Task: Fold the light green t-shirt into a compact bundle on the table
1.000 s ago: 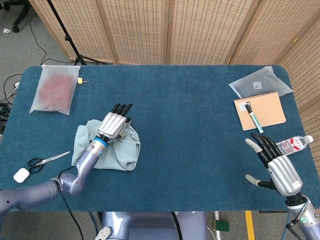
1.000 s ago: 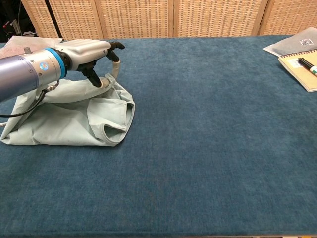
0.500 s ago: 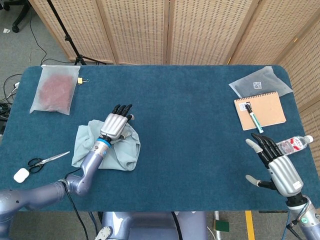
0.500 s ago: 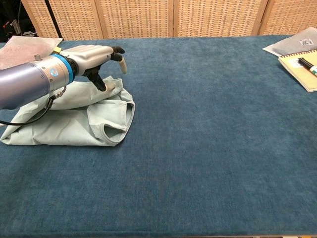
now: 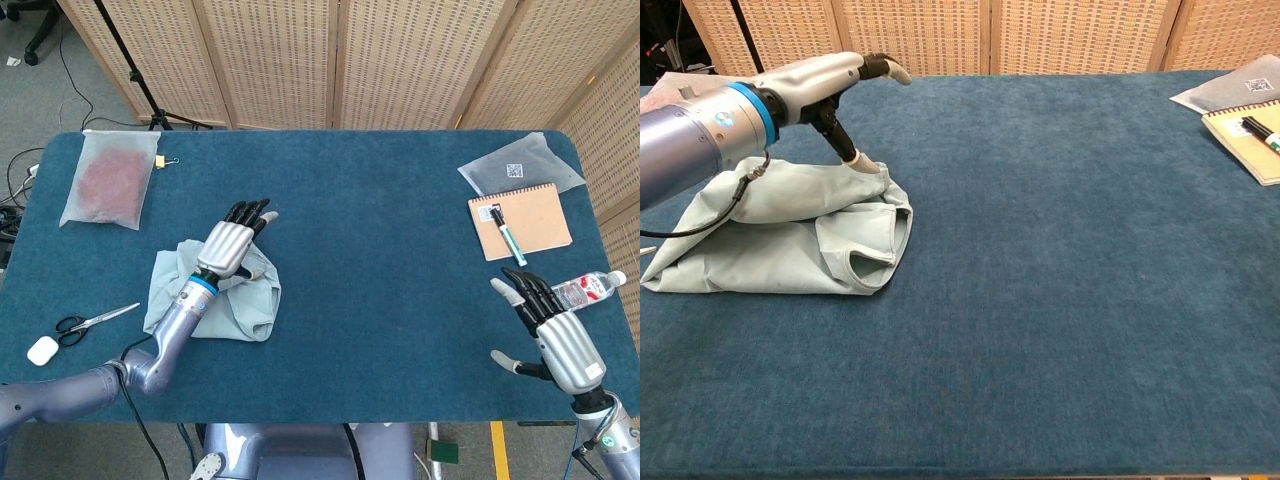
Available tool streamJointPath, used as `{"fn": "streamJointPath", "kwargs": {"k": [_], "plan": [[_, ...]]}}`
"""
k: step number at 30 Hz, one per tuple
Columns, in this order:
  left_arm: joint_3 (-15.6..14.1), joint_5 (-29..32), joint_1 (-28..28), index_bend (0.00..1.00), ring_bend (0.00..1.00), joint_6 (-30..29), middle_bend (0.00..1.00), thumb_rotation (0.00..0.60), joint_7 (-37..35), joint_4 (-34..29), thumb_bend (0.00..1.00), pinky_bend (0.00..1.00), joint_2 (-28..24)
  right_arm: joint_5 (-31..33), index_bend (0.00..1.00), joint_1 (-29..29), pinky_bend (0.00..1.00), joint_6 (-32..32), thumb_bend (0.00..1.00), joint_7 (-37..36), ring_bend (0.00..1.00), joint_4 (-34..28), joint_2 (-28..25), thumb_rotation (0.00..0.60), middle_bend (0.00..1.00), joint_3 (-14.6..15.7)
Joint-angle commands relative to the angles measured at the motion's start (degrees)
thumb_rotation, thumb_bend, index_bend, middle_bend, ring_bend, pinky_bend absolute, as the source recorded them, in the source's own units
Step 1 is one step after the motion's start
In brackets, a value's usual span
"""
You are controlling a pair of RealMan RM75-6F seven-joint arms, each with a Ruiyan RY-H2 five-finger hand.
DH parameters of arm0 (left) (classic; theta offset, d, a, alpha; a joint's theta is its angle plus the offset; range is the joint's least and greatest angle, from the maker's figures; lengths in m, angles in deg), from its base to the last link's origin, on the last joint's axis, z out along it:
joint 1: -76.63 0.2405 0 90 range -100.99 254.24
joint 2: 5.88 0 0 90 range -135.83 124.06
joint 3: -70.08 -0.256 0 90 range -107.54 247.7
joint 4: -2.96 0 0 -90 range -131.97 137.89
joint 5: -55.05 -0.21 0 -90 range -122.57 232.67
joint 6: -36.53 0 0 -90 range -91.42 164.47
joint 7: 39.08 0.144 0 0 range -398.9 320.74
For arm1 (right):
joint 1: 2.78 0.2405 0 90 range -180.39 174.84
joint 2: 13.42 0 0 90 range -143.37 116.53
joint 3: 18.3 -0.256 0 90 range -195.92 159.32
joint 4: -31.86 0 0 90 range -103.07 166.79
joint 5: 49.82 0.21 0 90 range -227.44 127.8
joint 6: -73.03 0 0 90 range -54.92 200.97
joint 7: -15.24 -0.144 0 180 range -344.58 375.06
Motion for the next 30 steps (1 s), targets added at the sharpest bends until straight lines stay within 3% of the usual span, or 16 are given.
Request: {"fn": "streamJointPath", "kwargs": {"k": [1,6,11,17,23,30], "plan": [[-0.3,-5.8,3.6,0.00,0.00,-4.6,0.00,0.600,-6.3,-7.1,0.05,0.00,-8.8,-0.1,0.00,0.0,0.05,0.0,0.12,0.3,0.00,-0.1,0.1,0.600,0.00,0.0],[-2.2,-9.9,6.8,0.00,0.00,-6.4,0.00,0.600,-11.4,-7.8,0.11,0.00,-16.8,-0.3,0.00,0.1,0.05,0.5,0.13,1.1,0.00,-0.2,0.3,0.600,0.00,0.2],[-5.1,-12.2,8.4,0.08,0.00,-5.6,0.00,0.600,-13.9,-3.3,0.18,0.00,-19.6,-0.5,0.00,0.3,0.05,1.0,0.13,2.1,0.00,-0.4,0.6,0.600,0.00,0.3],[-8.3,-14.2,9.8,0.22,0.00,-4.6,0.00,0.600,-19.1,5.1,0.22,0.00,-16.6,-0.5,0.00,0.4,0.05,1.6,0.13,3.2,0.00,-0.6,1.0,0.600,0.00,0.5],[-10.3,-15.6,9.7,0.29,0.00,-2.8,0.00,0.600,-23.9,14.9,0.24,0.00,-10.4,-0.3,0.00,0.6,0.05,2.3,0.13,3.8,0.00,-0.7,1.2,0.600,0.00,0.5],[-11.6,-17.5,9.7,0.36,0.00,-3.4,0.00,0.600,-27.1,21.5,0.25,0.00,-6.1,0.0,0.00,0.6,0.05,2.5,0.13,3.5,0.00,-0.5,1.2,0.600,0.00,0.5]]}}
